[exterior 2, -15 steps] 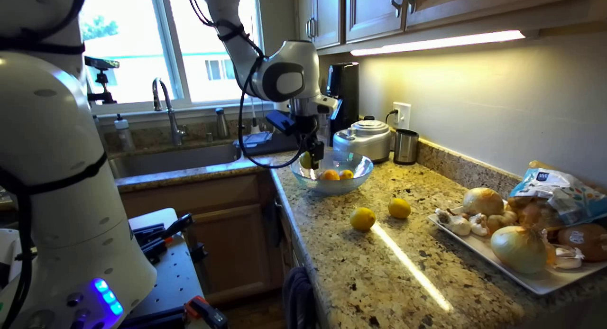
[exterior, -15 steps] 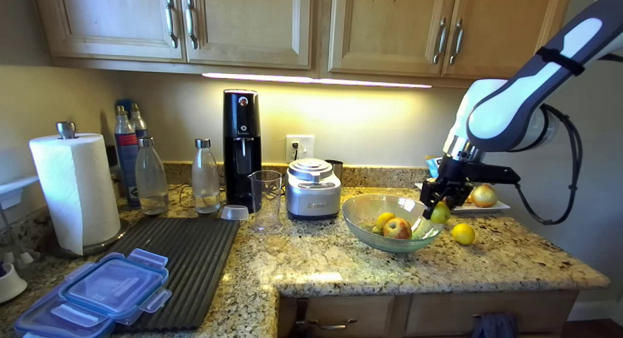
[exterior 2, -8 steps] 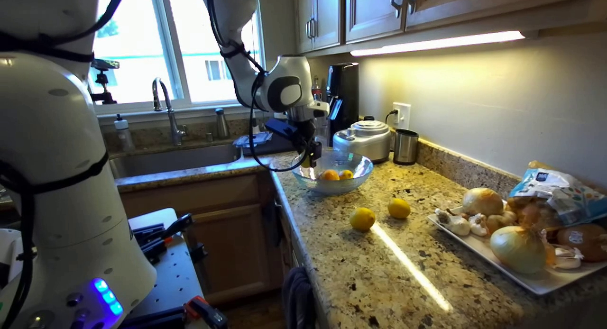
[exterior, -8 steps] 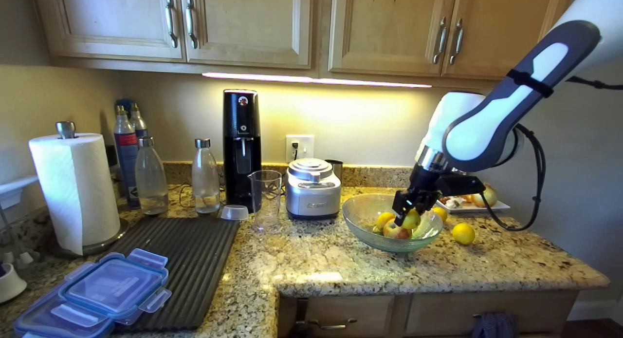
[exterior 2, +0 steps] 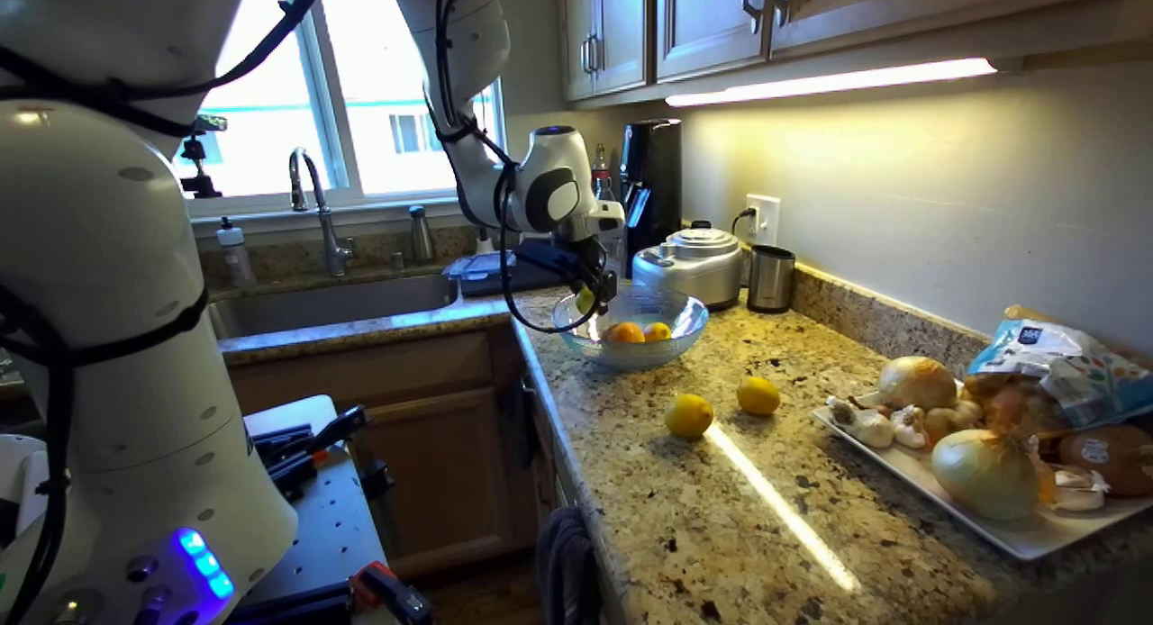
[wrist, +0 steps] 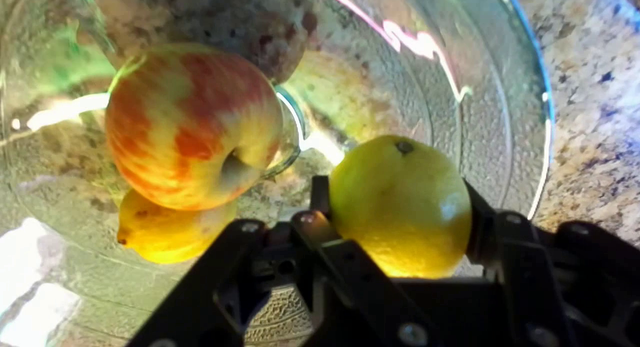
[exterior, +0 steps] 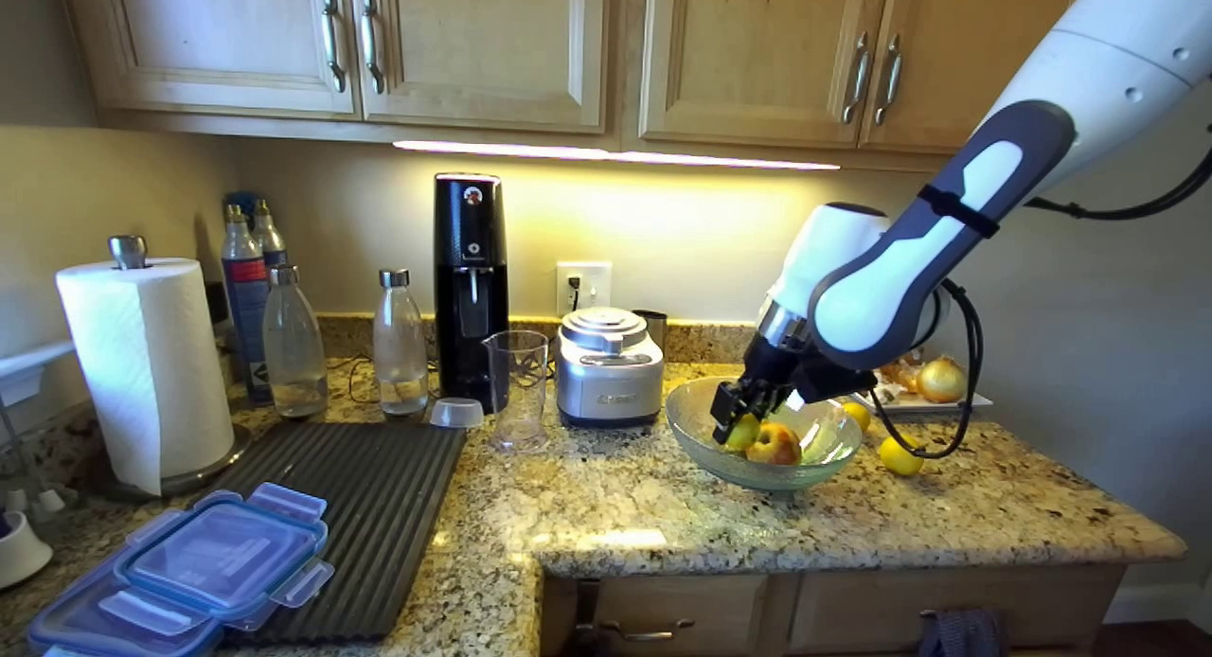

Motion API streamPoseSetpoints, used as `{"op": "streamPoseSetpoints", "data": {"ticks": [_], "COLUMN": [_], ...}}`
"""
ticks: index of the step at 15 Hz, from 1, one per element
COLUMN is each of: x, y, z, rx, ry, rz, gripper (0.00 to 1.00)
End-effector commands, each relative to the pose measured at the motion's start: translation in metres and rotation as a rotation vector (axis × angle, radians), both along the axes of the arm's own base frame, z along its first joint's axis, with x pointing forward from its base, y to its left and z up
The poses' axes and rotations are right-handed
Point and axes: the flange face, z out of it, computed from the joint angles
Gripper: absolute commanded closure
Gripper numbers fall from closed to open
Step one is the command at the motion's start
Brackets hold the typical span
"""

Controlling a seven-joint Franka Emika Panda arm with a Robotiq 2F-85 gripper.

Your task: Put all the apples on the table into the colourless bowl

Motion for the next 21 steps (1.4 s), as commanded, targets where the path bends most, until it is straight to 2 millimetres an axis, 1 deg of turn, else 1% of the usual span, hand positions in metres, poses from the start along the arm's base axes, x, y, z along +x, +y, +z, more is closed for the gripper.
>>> {"op": "streamPoseSetpoints", "data": {"ticks": [1,2,4,7,12,16,21], "x": [0.015,0.018,0.022,0.026,0.028,0.024,0.01], "y": [-0.008,-0.015,-0.032,-0.061,-0.116,-0.143,-0.173], "z": [0.003,0.004,0.01,0.019,0.051,0.073,0.084], "rx": [-0.02,-0.022,-0.033,-0.06,-0.147,-0.205,-0.282], "ry": [-0.083,-0.1,-0.109,-0.117,-0.142,-0.132,-0.049], "rz": [0.011,0.002,-0.03,-0.087,-0.231,-0.332,-0.431], "gripper": [0.15,0.12,0.01,0.0,0.0,0.0,0.0]}}
